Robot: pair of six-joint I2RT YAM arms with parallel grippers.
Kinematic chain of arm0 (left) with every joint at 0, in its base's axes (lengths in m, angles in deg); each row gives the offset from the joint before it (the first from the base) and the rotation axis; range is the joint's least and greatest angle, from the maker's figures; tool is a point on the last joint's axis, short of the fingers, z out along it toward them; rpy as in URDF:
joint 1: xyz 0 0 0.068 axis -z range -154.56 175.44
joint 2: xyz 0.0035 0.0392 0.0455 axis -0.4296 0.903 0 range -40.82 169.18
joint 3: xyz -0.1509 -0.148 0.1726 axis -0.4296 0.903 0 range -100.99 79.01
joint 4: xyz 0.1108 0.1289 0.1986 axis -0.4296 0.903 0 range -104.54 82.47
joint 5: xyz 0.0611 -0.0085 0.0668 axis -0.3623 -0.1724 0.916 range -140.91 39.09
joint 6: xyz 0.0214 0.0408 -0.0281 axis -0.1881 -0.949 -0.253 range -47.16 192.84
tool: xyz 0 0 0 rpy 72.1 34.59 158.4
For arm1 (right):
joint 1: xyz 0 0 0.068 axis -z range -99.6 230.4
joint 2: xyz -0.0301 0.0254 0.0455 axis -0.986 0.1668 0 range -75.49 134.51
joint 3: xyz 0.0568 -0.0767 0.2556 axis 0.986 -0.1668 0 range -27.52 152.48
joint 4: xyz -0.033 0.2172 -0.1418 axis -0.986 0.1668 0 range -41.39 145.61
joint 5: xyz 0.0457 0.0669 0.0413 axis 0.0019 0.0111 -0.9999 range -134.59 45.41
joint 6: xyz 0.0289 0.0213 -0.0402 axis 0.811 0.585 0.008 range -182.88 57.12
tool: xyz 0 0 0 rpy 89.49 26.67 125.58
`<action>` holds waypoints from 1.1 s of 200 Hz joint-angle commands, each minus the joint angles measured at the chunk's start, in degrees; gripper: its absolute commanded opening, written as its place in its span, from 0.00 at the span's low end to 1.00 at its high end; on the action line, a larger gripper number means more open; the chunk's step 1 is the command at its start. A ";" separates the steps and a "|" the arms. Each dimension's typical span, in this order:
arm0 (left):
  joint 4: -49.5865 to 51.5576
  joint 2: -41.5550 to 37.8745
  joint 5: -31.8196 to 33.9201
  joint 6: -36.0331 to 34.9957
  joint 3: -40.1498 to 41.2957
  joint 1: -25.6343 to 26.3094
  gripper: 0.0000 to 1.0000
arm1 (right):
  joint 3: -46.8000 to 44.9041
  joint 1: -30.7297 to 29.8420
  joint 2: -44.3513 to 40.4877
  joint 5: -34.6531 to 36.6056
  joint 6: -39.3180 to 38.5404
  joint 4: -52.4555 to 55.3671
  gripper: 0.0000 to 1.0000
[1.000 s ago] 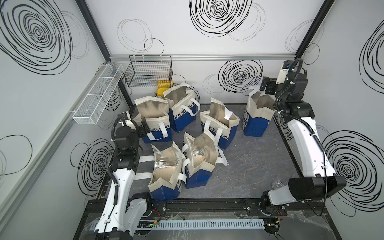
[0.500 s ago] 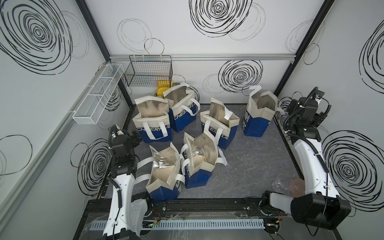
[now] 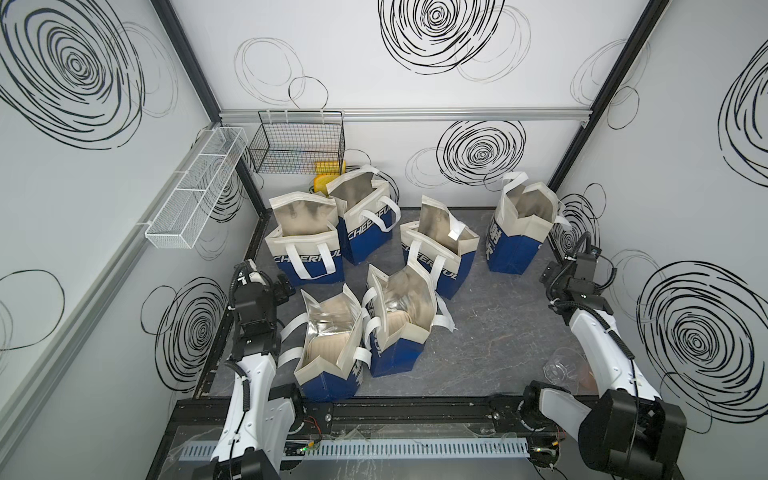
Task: Open the takeout bag
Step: Reset both arms
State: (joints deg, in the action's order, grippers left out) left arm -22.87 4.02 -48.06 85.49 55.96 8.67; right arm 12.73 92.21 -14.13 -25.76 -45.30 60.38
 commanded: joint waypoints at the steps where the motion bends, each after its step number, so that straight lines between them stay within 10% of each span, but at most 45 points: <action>1: -11.05 -3.18 -6.09 -0.70 3.74 0.38 0.98 | -5.87 -0.96 -2.47 -18.57 1.09 -14.55 0.93; 113: -41.66 -0.04 -5.73 0.95 20.85 -0.47 0.98 | -30.55 -7.27 6.16 -15.80 -7.78 -66.41 0.99; 220: -51.90 12.26 -1.86 -1.76 21.69 6.14 0.98 | -29.79 -9.69 23.47 -16.80 -14.15 -84.63 0.99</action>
State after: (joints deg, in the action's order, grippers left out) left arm -67.68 14.36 -50.79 85.38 77.51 12.99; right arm -16.97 83.75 6.61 -42.72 -56.79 -16.14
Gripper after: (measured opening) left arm 0.975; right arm 0.988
